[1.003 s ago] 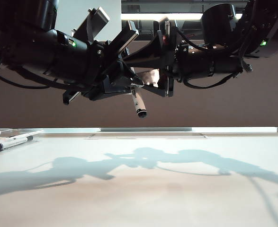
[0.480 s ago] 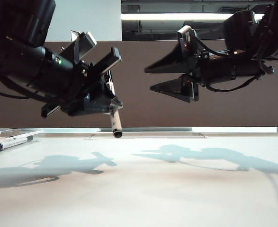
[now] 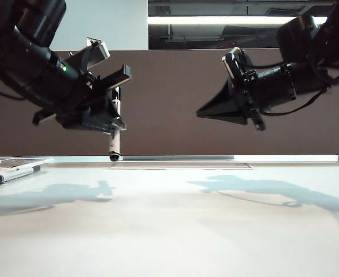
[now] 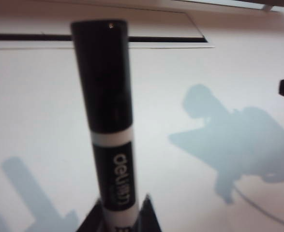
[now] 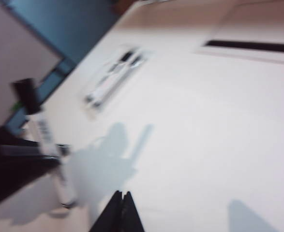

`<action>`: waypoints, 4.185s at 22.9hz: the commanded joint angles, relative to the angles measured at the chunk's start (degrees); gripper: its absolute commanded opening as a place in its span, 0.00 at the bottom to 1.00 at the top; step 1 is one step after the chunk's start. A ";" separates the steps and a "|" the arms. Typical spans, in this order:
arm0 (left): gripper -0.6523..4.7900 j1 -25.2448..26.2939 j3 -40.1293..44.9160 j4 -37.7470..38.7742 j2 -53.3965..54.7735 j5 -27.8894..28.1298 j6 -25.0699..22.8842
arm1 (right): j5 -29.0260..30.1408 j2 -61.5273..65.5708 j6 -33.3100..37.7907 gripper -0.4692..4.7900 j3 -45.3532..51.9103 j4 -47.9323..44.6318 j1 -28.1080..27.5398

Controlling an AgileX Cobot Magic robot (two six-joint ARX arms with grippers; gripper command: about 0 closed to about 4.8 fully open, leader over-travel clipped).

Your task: Pick up the black marker on the right and put it into the packaging box on the left, making sure the marker fit the shape of the box's grooves.

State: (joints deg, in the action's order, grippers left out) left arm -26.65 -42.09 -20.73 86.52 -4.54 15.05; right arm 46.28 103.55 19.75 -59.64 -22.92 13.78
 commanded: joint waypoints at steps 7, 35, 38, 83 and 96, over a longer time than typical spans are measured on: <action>0.11 12.31 -7.61 13.35 -0.28 -0.20 -9.46 | -18.29 -6.84 -13.57 0.08 -0.31 16.83 0.15; 0.11 30.21 -21.97 16.66 13.92 -0.22 -21.09 | -15.06 -7.43 -14.01 0.08 -0.31 21.24 0.15; 0.11 28.83 -21.97 16.83 15.91 -0.22 -21.55 | -15.06 -7.43 -14.01 0.08 -0.31 21.24 0.15; 0.35 28.28 -21.88 19.67 17.73 -0.22 -21.90 | -14.21 -7.43 -14.05 0.08 -0.31 21.16 0.15; 0.11 27.58 -21.86 20.90 8.00 -0.22 -19.67 | -21.73 -7.63 -14.01 0.08 -0.31 21.00 0.04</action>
State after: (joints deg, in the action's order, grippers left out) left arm 1.41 -63.72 -0.71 95.85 -4.71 -6.11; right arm 27.57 96.62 5.93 -59.66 -0.97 13.87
